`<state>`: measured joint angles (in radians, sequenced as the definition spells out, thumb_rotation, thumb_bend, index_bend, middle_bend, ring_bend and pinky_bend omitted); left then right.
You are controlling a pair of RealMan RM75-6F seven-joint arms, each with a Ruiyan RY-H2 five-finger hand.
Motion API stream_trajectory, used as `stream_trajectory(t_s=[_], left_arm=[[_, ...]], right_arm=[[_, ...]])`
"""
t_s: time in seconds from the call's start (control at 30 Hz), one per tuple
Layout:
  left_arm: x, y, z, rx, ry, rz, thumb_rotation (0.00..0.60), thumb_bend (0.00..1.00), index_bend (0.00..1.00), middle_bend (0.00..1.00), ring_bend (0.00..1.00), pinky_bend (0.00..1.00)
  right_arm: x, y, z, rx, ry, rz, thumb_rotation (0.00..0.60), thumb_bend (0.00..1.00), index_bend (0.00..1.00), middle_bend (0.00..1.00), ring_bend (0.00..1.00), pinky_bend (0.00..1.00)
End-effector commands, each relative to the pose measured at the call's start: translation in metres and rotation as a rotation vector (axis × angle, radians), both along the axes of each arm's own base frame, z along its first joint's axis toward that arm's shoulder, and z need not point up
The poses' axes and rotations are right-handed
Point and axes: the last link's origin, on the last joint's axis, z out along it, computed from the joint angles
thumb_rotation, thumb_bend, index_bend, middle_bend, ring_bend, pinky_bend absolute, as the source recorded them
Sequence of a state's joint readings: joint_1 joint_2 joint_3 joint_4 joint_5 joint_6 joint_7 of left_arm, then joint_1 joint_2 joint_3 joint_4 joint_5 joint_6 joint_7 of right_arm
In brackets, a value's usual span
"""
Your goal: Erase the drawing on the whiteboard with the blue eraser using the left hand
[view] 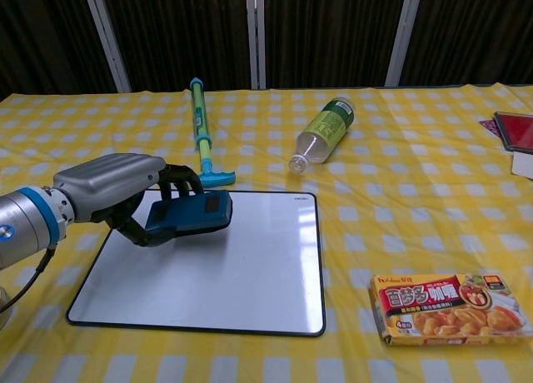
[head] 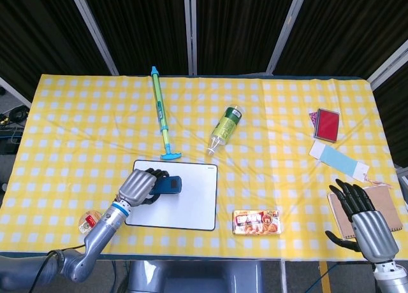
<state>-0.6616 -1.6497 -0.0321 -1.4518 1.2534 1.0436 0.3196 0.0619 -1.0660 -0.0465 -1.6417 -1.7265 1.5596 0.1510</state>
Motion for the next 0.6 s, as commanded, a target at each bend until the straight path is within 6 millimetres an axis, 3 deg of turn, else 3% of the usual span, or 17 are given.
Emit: stream_trajectory(t_s=[0.03, 0.3, 0.6], left_arm=[[0.0, -0.002, -0.011, -0.007, -0.003, -0.008, 0.6, 0.83, 0.85, 0.62, 0.48, 0.63], [0.005, 0.004, -0.029, 0.01, -0.028, -0.009, 0.6, 0.83, 0.85, 0.62, 0.48, 0.63], [0.001, 0.013, -0.036, 0.041, -0.012, -0.024, 0.6, 0.83, 0.85, 0.62, 0.48, 0.63]], right_arm=[[0.0, 0.0, 0.0, 0.0, -0.001, -0.001, 0.6, 0.05, 0.0, 0.0, 0.0, 0.0], [-0.002, -0.002, 0.002, -0.003, -0.006, -0.008, 0.6, 0.05, 0.0, 0.0, 0.0, 0.0], [-0.003, -0.003, 0.001, 0.0, -0.007, -0.013, 0.6, 0.05, 0.0, 0.0, 0.0, 0.0]])
